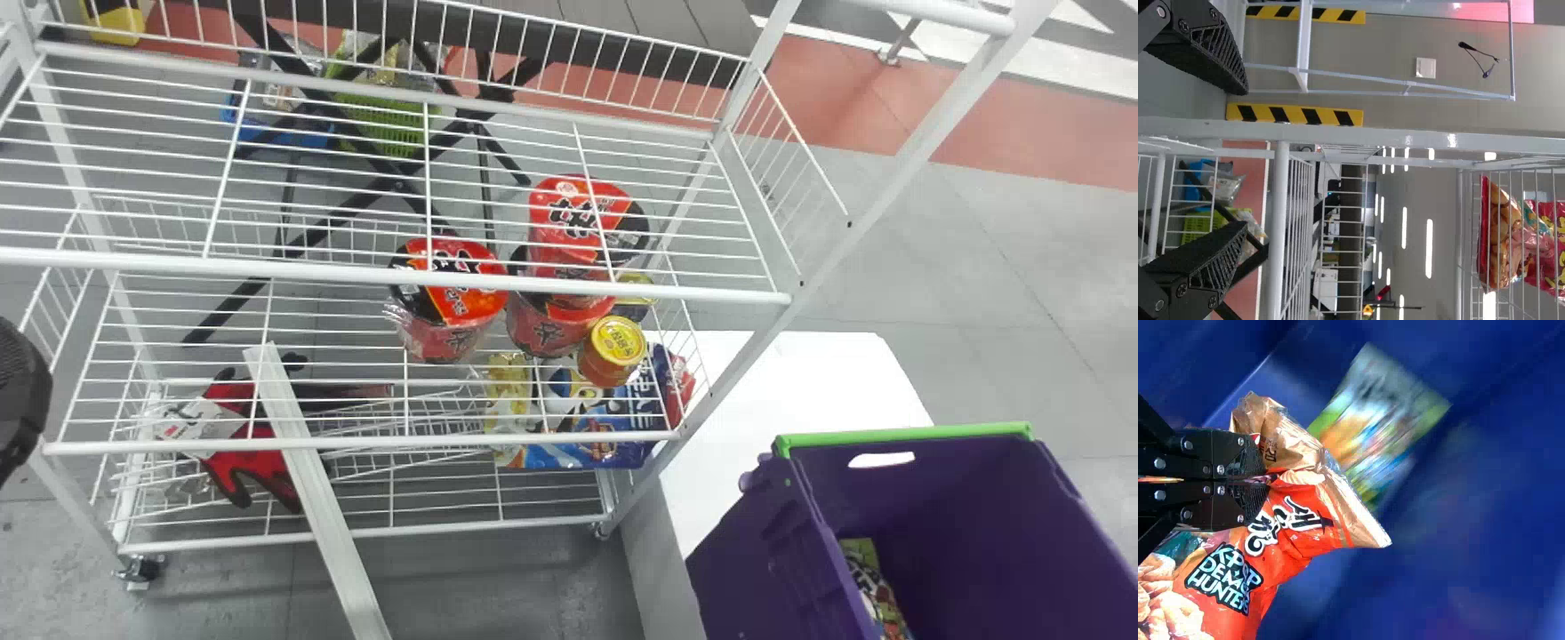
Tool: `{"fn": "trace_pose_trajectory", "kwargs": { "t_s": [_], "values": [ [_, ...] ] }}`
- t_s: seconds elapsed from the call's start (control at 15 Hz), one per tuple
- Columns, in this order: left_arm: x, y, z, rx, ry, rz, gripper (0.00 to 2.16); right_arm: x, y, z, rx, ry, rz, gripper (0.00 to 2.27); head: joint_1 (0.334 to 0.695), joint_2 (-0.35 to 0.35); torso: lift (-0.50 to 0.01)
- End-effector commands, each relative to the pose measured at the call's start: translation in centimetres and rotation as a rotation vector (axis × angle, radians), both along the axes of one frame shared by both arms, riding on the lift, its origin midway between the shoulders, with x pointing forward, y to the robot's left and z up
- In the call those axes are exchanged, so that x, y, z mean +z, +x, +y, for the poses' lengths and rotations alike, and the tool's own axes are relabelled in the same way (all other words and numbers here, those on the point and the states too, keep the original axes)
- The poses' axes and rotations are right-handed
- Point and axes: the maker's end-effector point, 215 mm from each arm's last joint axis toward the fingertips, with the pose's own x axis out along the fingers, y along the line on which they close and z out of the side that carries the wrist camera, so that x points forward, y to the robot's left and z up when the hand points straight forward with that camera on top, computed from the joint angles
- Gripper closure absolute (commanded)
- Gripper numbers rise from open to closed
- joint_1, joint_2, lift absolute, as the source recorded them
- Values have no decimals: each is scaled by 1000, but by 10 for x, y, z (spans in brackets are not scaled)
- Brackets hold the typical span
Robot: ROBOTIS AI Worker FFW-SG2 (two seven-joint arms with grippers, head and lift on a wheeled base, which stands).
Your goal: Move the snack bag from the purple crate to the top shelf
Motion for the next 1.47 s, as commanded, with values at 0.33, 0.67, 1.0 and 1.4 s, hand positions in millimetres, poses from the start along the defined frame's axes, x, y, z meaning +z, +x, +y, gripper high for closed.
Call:
{"fn": "trace_pose_trajectory", "kwargs": {
  "t_s": [0.33,0.67,1.0,1.4],
  "values": [
    [2,-2,0,-2,1,-4,124,82,71,12,83,-138,-215,2145,695,-350,-407],
    [2,-2,0,-1,0,-3,124,117,99,46,146,-131,-364,2145,695,-350,-387],
    [1,-3,-2,-7,3,0,124,141,117,77,194,-137,-454,2145,695,-350,-368],
    [1,-5,-11,-24,13,15,124,192,144,111,286,-194,-570,2145,695,-350,-344]
  ]
}}
